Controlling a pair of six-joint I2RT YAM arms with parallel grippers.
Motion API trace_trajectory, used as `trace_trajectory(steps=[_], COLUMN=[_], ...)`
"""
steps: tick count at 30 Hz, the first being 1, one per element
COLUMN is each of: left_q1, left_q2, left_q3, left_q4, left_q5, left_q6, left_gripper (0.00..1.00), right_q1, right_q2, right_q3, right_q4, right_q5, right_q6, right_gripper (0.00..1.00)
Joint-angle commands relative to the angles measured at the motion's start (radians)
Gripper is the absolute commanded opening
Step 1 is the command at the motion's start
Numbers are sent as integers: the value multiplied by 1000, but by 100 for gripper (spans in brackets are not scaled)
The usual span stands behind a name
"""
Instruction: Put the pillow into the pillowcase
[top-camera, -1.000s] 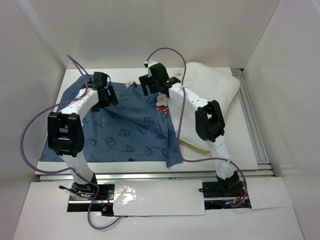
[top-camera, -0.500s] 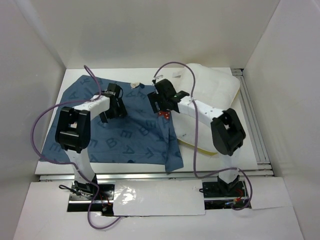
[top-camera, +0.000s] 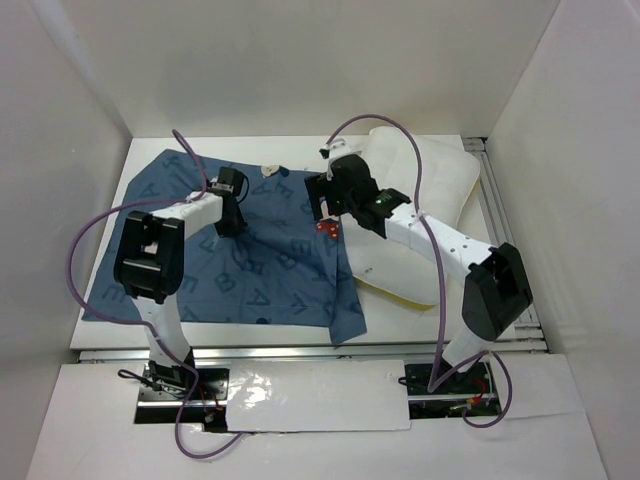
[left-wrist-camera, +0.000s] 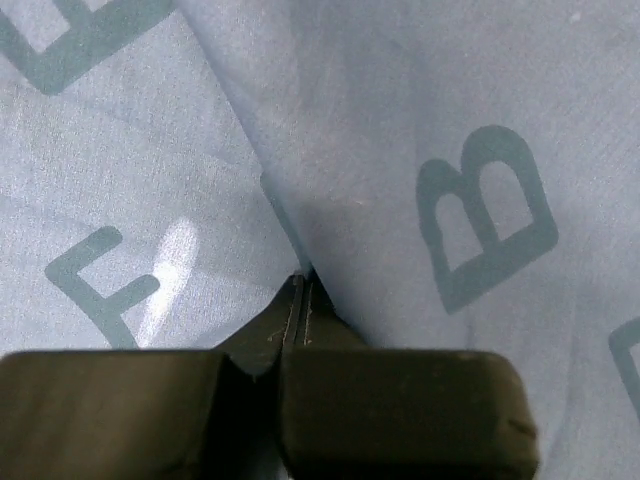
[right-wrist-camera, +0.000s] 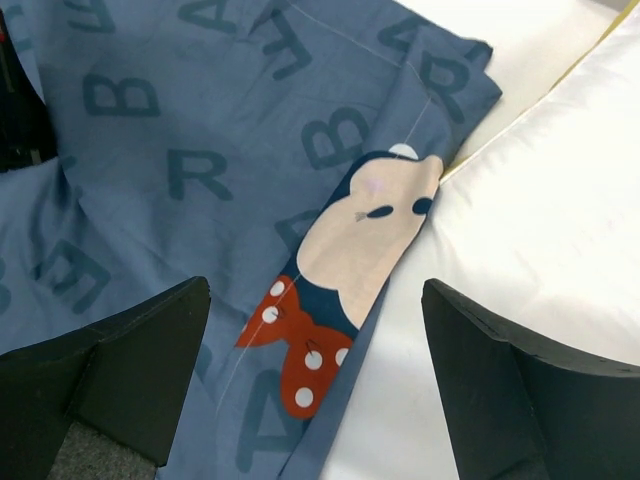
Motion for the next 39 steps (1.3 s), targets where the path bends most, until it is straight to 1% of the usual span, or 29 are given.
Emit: trace_trajectory(steps=[1, 3, 4, 6, 7, 8, 9, 11, 14, 15, 16, 17, 19, 20, 22, 24, 26, 27, 29, 30, 32, 34, 35, 36, 37, 38, 39], left_q1=[55, 98, 152, 212, 273, 304, 331, 368, 369, 378, 378, 387, 387, 375, 344, 310, 290, 277, 251, 240, 208, 177, 140, 119, 96, 50, 7], left_q2=[31, -1, -15, -66, -83, -101, -133, -165, -212, -221, -230, -250, -279, -311, -345, -388, -416, -443, -466, -475, -475, -451, -413, -390, -364, -310, -261], left_q3=[-80, -98, -115, -153, -167, -178, -202, -225, -244, -244, -244, -232, -232, -232, -242, -242, -227, -207, -187, -167, -149, -109, -94, -62, -46, -34, -8], left_q4=[-88, -139, -155, -178, -189, -203, -203, -203, -221, -238, -253, -267, -269, -252, -205, -204, -221, -230, -230, -230, -177, -148, -135, -108, -95, -83, -50], left_q5=[-69, -99, -123, -143, -152, -152, -152, -133, -145, -154, -154, -154, -134, -82, -53, -43, -57, -57, -57, -57, -16, -7, -7, -7, 5, 16, 30], left_q6=[-31, -67, -83, -110, -120, -129, -129, -100, -100, -113, -114, -114, -127, -127, -89, -89, -89, -101, -110, -111, -69, -39, -20, 29, 53, 73, 127], left_gripper=[0, 0, 0, 0, 0, 0, 0, 0, 0, 0, 6, 16, 33, 47, 48, 50, 51, 51, 51, 55, 60, 65, 66, 66, 67, 67, 69], right_q1=[8, 8, 8, 35, 47, 60, 84, 110, 156, 168, 188, 199, 228, 228, 254, 254, 254, 254, 241, 224, 181, 141, 129, 104, 92, 83, 63], right_q2=[-55, -66, -66, -53, -44, -20, -6, 42, 120, 141, 163, 183, 230, 241, 266, 277, 277, 286, 299, 318, 353, 379, 393, 430, 448, 465, 512], right_q3=[-24, -44, -44, -44, -44, -33, -15, 3, 56, 72, 104, 120, 141, 142, 142, 152, 152, 152, 163, 180, 220, 259, 270, 286, 327, 345, 370], right_q4=[55, 43, 43, 32, 32, 18, 18, 18, 31, 31, 31, 31, 20, 20, 20, 20, 20, 11, 2, 1, -17, -17, -17, -29, -40, -40, -40], right_q5=[-6, -32, -41, -52, -52, -70, -83, -109, -143, -170, -179, -189, -212, -221, -221, -180, -147, -85, -22, -12, -12, -54, -70, -104, -116, -135, -182], right_q6=[14, 14, 1, -13, -13, -23, -32, -33, -22, -22, -8, -8, 1, 1, 27, 67, 105, 121, 142, 142, 167, 167, 167, 167, 178, 178, 187], right_gripper=[94, 94, 94, 89, 87, 83, 83, 82, 82, 80, 79, 79, 74, 74, 74, 72, 72, 72, 73, 73, 75, 75, 76, 76, 76, 76, 76])
